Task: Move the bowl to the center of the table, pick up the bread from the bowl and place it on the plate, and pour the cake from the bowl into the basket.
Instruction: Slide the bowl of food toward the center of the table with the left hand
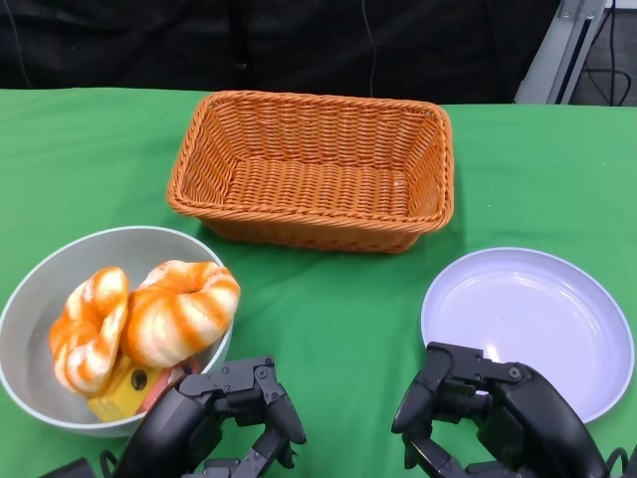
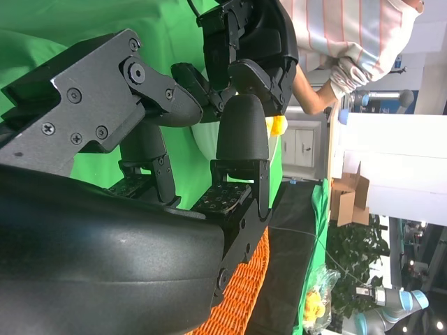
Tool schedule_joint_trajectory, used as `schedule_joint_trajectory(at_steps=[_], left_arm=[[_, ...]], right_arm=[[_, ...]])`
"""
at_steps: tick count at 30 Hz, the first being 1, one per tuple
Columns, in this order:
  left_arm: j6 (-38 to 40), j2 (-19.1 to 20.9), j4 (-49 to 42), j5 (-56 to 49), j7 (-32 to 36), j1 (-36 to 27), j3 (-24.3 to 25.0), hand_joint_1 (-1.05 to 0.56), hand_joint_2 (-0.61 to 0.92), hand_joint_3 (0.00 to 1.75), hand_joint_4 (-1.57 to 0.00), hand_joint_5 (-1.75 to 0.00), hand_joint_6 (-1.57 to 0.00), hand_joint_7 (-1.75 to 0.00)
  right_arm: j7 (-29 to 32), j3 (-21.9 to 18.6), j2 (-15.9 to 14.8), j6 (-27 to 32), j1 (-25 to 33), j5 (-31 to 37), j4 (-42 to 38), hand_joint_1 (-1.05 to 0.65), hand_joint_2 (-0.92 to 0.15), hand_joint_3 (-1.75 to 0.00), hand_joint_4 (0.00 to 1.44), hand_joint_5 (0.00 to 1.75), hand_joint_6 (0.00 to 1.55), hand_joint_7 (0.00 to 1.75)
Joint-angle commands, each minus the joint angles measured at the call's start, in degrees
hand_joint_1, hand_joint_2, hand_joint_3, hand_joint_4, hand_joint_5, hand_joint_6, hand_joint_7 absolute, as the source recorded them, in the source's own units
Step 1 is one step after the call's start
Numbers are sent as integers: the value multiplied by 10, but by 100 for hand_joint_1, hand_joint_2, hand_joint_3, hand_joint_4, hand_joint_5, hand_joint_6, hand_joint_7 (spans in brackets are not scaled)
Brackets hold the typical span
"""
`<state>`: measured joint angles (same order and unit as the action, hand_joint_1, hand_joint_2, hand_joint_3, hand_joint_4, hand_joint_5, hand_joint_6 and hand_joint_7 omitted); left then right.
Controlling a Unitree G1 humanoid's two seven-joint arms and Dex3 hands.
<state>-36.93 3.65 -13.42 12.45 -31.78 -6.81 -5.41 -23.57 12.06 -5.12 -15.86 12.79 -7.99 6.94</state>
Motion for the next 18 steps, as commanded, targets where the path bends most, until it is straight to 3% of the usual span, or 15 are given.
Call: schedule_joint_trajectory(at_steps=[1,8,13,17,18], left_arm=[[11,5,31,20,2,0,6,-6,65,95,-71,-158,-72,-127],[13,7,89,34,15,5,21,-8,70,85,-73,-152,-72,-127],[48,16,147,66,17,9,36,-11,67,95,-73,-148,-73,-124],[70,21,170,79,24,18,52,-15,71,84,-71,-146,-75,-118],[73,21,171,79,35,28,66,-23,74,68,-72,-135,-78,-99]], right_arm=[[3,0,-2,-8,-2,4,-4,-3,-50,-106,68,157,71,124],[6,1,-1,0,-4,5,-1,-2,-50,-107,68,157,71,126],[12,3,-1,10,-2,11,8,0,-50,-107,67,156,70,127],[13,3,-1,9,-3,12,8,1,-51,-107,67,156,70,127],[13,3,-1,8,-4,13,7,1,-51,-107,67,156,70,127]])
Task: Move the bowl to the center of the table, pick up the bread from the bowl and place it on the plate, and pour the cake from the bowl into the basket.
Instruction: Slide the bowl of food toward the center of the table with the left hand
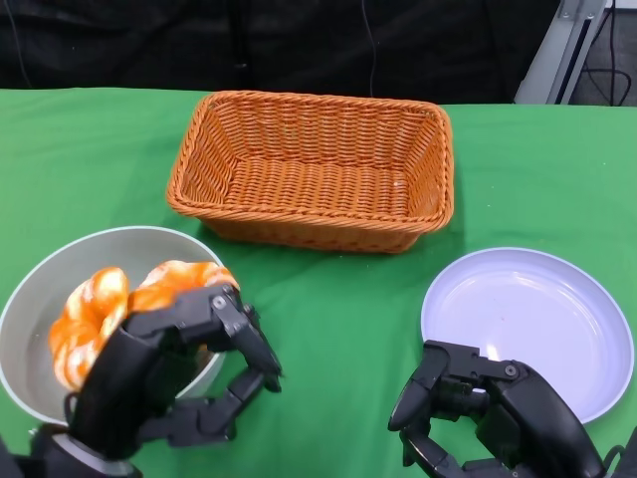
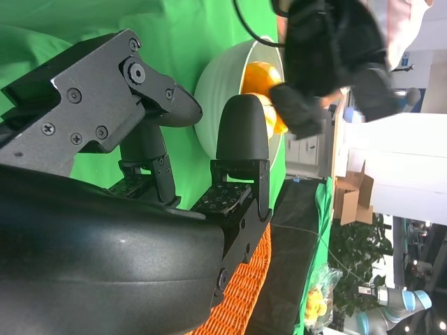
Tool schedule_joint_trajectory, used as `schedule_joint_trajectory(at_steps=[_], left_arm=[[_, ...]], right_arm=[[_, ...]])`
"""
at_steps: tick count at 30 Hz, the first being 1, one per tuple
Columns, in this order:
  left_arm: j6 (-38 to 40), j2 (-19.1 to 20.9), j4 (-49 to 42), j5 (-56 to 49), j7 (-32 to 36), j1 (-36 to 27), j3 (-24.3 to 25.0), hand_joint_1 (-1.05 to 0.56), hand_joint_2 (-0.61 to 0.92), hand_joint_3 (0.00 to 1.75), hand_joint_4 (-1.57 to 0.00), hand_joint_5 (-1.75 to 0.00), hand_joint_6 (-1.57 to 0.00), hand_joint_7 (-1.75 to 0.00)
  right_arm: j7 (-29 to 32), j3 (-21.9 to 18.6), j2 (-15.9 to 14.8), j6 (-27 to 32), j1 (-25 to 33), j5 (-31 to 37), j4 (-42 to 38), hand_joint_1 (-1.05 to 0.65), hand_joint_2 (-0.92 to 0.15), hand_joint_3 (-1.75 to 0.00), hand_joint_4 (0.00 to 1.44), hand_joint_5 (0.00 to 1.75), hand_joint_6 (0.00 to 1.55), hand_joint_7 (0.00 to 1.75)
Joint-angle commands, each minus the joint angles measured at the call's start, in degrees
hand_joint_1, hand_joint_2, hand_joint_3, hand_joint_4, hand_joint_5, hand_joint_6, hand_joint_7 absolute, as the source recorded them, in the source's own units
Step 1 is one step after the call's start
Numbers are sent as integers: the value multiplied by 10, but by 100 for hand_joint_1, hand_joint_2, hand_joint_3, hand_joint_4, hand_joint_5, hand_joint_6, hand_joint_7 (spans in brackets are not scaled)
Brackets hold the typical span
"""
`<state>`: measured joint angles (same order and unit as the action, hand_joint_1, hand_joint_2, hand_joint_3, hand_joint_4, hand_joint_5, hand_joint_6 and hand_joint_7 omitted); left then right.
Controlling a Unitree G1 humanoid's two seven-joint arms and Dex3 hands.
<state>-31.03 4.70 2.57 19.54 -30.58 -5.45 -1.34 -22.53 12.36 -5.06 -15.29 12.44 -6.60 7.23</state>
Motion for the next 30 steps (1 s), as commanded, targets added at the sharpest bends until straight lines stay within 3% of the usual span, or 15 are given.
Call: schedule_joint_trajectory(at_steps=[1,4,6,8,11,16,20,30], left_arm=[[18,12,8,7,35,25,40,-28,77,56,-73,-127,-81,-86],[19,11,-8,-2,55,44,65,-37,90,24,-75,-111,-89,-58],[14,14,-27,-14,74,62,87,-41,91,20,-76,-104,-90,-47],[7,19,-51,-21,93,83,112,-45,92,17,-75,-84,-90,-26],[9,24,-74,-29,118,103,138,-47,92,18,-81,-55,-92,-9],[6,43,-112,-48,152,128,174,-52,92,21,-82,-22,-87,0],[-14,61,-154,-80,178,147,194,-54,92,22,-78,-15,-83,0],[-27,64,-168,-83,184,151,192,-55,92,23,-79,-12,-82,0]], right_arm=[[3,0,-1,2,-1,-2,4,0,-51,-107,67,157,70,127],[3,0,-1,5,0,-3,5,0,-51,-107,67,157,69,128],[4,0,-1,4,0,-2,6,0,-51,-107,67,157,69,129],[5,0,-1,6,0,-1,7,-1,-51,-106,67,157,69,129],[5,0,-2,6,0,-1,7,-1,-51,-106,67,157,69,129],[3,-1,-2,1,-1,-2,1,-1,-51,-105,67,157,70,128],[4,-1,-1,4,-1,-4,2,-1,-51,-105,68,157,70,128],[4,-1,-1,4,-1,-4,2,0,-51,-106,68,158,70,128]])
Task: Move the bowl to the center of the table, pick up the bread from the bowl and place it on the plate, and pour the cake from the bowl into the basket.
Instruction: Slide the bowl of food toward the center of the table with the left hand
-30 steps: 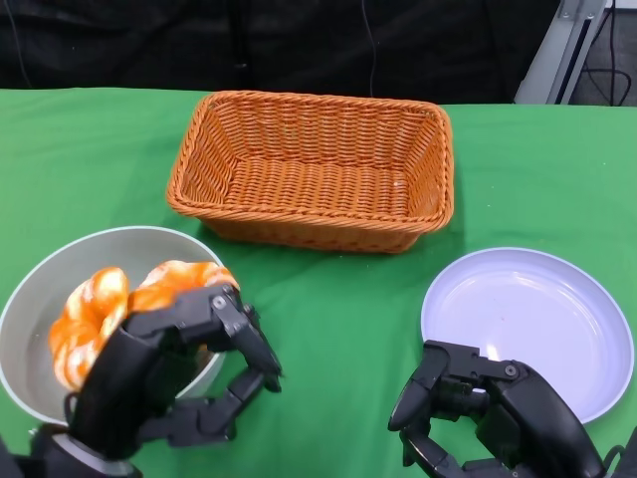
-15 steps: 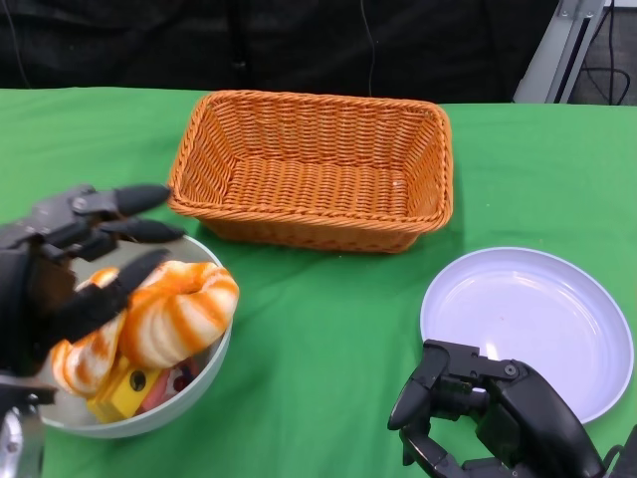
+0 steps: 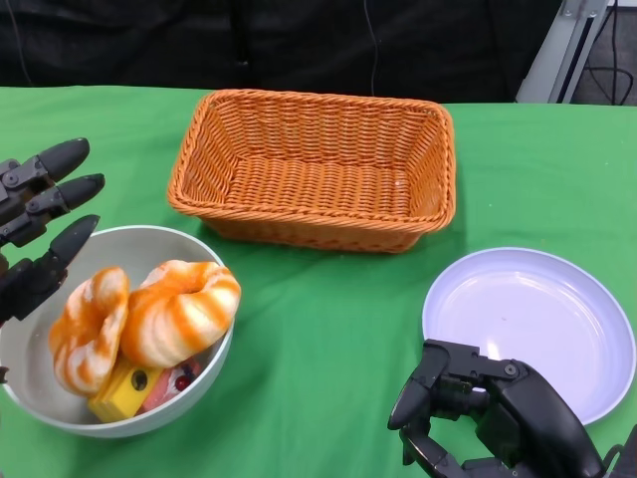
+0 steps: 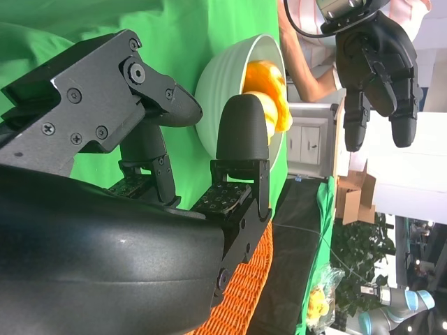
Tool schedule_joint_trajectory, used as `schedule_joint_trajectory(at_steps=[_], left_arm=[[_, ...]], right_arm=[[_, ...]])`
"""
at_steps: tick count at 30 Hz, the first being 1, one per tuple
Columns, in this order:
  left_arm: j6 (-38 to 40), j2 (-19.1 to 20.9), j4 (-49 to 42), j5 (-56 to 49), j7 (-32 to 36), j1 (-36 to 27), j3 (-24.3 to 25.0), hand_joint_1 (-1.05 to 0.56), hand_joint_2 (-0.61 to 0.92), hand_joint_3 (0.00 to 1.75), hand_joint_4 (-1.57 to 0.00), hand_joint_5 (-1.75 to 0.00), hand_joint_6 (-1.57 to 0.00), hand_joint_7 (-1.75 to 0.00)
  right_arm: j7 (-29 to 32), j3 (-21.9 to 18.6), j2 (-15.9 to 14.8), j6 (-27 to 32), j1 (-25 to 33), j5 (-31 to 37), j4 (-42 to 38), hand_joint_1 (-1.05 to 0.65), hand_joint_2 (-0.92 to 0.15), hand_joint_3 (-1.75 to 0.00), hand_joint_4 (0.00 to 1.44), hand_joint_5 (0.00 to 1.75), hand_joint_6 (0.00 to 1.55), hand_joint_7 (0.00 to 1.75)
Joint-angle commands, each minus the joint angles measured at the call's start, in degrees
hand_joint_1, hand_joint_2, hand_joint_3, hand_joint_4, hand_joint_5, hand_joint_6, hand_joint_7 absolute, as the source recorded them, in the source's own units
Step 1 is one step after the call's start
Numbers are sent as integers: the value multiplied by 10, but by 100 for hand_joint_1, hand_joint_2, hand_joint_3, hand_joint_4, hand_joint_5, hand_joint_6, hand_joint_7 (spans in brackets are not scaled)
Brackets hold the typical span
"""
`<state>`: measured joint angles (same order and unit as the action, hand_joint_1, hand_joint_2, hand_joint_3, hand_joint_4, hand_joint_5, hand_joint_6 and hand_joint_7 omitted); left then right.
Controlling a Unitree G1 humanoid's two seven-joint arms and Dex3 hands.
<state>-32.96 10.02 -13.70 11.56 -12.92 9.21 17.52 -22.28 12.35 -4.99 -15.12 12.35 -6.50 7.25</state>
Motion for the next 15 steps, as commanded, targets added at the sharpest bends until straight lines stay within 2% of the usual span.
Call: schedule_joint_trajectory(at_steps=[1,3,5,10,15], left_arm=[[-8,11,-5,-3,7,5,4,-55,92,23,-79,-11,-82,0],[-24,66,-114,-111,84,28,9,-62,92,25,-76,-9,-77,0],[-36,105,-207,-172,131,50,7,-62,92,29,-68,-4,-66,0],[-65,130,-293,-191,166,77,-8,-64,92,31,-65,-2,-62,0],[-79,141,-329,-189,174,88,-16,-65,92,32,-65,-1,-61,0]], right_arm=[[1,-1,-1,2,0,-5,2,0,-51,-106,68,158,70,128],[1,-1,0,1,0,-6,0,-1,-51,-106,68,158,70,128],[2,0,0,-1,0,-3,-1,-2,-51,-105,68,158,70,127],[3,0,-1,-4,0,-1,-2,-1,-51,-105,68,158,70,127],[4,-1,-1,-5,0,1,-3,-1,-51,-105,68,157,71,127]])
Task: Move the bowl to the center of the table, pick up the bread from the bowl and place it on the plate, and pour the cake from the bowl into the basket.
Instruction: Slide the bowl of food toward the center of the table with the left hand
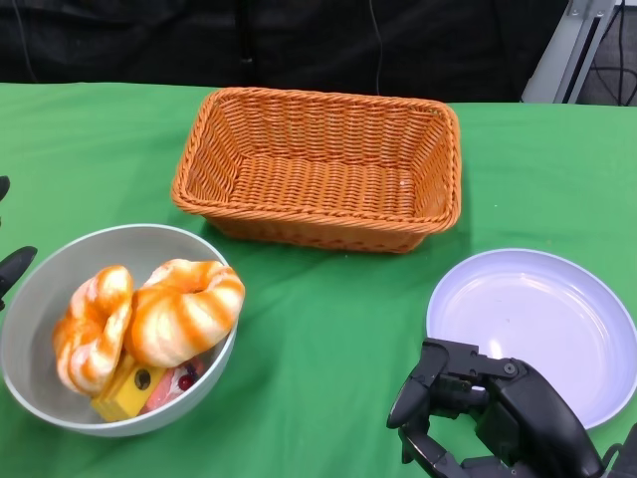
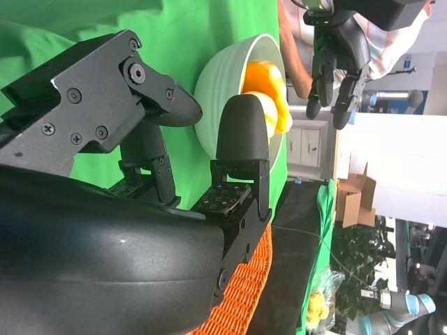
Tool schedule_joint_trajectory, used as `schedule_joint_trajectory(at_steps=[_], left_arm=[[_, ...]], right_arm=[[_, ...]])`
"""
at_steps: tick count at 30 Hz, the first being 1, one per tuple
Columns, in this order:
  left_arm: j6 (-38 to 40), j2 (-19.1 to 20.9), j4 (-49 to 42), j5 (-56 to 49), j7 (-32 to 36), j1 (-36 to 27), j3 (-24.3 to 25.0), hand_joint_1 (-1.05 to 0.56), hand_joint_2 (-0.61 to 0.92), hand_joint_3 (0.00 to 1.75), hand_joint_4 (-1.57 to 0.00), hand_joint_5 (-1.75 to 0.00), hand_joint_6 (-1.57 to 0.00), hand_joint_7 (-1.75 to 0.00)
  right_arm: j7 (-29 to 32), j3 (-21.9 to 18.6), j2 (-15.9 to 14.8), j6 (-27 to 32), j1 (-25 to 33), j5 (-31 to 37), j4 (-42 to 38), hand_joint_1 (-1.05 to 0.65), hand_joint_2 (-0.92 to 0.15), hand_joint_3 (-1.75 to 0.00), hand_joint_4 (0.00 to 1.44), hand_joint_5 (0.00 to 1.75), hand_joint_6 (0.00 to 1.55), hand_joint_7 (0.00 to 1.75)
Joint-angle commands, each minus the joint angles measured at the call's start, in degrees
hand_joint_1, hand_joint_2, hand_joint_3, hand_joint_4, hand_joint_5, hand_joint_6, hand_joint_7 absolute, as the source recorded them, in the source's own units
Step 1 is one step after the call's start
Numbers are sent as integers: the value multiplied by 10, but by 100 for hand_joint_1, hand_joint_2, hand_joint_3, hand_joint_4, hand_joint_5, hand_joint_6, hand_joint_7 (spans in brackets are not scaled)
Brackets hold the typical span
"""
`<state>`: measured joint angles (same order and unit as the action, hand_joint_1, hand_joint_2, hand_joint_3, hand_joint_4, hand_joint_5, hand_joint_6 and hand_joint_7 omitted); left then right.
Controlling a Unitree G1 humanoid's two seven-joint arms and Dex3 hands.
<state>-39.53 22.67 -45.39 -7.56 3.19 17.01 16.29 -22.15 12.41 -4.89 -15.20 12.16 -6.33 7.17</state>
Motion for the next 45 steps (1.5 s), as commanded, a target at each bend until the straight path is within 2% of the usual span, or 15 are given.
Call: schedule_joint_trajectory(at_steps=[1,15,21,24,29,34,38,41,45], left_arm=[[-11,19,-23,1,14,13,-5,-65,92,32,-65,-1,-61,0],[6,45,-76,-4,10,25,-30,-69,92,38,-58,0,-56,0],[31,46,-84,11,-29,26,-45,-69,92,44,-50,0,-51,0],[64,40,-83,41,-81,27,-43,-72,92,50,-39,0,-42,0],[133,28,-54,89,-143,21,-40,-77,92,54,-34,0,-33,0],[217,5,2,164,-211,4,-22,-73,92,59,-28,0,-26,0],[280,-11,53,200,-226,-12,-14,-72,92,58,-26,0,-24,0],[312,-15,89,193,-217,-26,-22,-74,92,58,-29,-2,-26,-1],[356,-19,139,182,-212,-42,-36,-78,92,58,-24,0,-26,-1]], right_arm=[[2,-1,-2,-4,1,-3,-2,-1,-51,-105,68,157,71,127],[4,0,-1,1,0,-1,-1,-2,-51,-105,68,157,71,127],[3,0,0,-5,0,-1,-4,-2,-50,-106,68,157,71,127],[3,0,1,-2,-2,-3,-6,-1,-50,-106,69,157,71,127],[2,0,2,-1,-4,-6,-10,-2,-50,-106,68,156,71,126],[3,0,3,-5,-6,-3,-13,-1,-50,-106,68,157,71,126],[6,1,2,2,-6,1,-8,-2,-50,-106,69,156,72,125],[6,1,2,-1,-6,1,-8,-2,-50,-106,69,156,72,125],[7,1,2,-4,-7,1,-9,-1,-50,-106,68,157,71,126]])
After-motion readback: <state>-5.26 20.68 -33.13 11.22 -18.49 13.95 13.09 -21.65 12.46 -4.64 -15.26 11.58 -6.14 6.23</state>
